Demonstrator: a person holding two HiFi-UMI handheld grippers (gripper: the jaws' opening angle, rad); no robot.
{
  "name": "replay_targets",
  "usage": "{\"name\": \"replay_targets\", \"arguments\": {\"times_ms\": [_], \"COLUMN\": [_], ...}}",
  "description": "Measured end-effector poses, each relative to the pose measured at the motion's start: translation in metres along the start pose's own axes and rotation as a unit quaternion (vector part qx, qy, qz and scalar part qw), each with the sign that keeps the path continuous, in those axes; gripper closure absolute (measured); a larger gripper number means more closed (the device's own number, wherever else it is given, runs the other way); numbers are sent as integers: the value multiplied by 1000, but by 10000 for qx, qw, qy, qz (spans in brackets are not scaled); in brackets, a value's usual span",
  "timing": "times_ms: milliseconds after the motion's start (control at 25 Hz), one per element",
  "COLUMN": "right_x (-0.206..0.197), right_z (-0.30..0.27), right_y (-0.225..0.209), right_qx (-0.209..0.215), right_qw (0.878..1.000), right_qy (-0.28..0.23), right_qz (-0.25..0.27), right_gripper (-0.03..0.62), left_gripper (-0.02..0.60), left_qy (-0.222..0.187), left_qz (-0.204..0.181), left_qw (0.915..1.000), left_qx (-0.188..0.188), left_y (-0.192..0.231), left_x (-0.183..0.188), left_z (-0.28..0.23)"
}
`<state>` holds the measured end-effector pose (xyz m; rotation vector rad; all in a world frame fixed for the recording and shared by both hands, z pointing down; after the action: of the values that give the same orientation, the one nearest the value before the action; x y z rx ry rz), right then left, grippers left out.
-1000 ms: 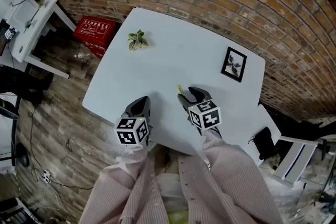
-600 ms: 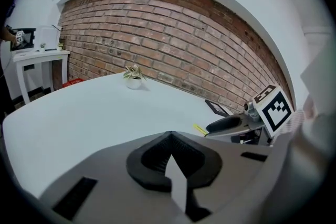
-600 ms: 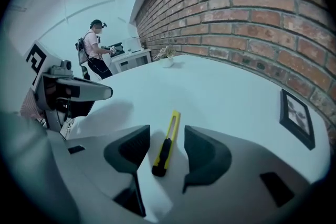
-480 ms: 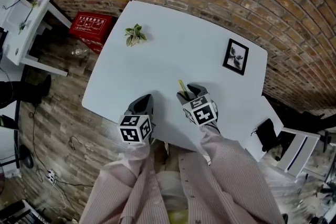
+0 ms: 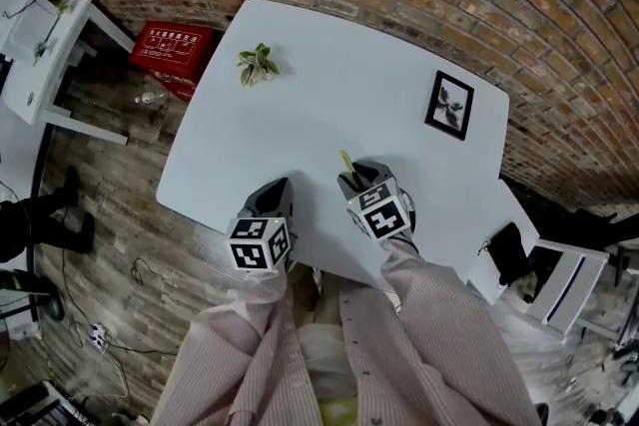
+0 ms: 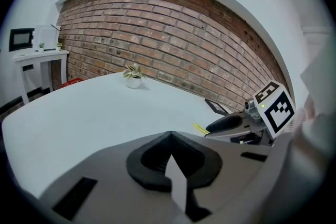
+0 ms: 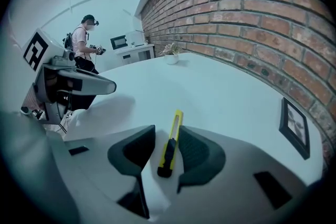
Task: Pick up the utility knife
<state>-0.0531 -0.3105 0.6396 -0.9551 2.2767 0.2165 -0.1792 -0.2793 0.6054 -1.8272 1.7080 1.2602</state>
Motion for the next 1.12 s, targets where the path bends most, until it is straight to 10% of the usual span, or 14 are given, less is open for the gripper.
{"name": "replay_targets", "arguments": {"times_ms": [200, 1120], "right_x": [-2, 31], "right_z": [-5, 27], "right_y": [2, -3], "right_qx": [6, 20], "right_qw": [10000, 9935], "right_qy": [-47, -1032], "right_qz": [41, -472], "right_gripper": [536, 537], "left_gripper": [589, 589], "left_qy": [-81, -800], "left_qz": [-8, -382], "left_qw": [10000, 9946], "left_qx": [-26, -543], "left_y": [0, -22], "left_x": [4, 41], "left_z": [0, 16]}}
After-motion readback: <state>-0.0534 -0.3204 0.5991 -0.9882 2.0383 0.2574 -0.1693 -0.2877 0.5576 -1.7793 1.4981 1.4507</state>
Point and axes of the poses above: the fingertips, and each gripper's own axes: z backward along the fingers, y to its left, x out of its top, the point moved 1 cm from there along z, backward along the fingers, and after that the axes turned 3 degrees about -z, right-handed, at the moved point
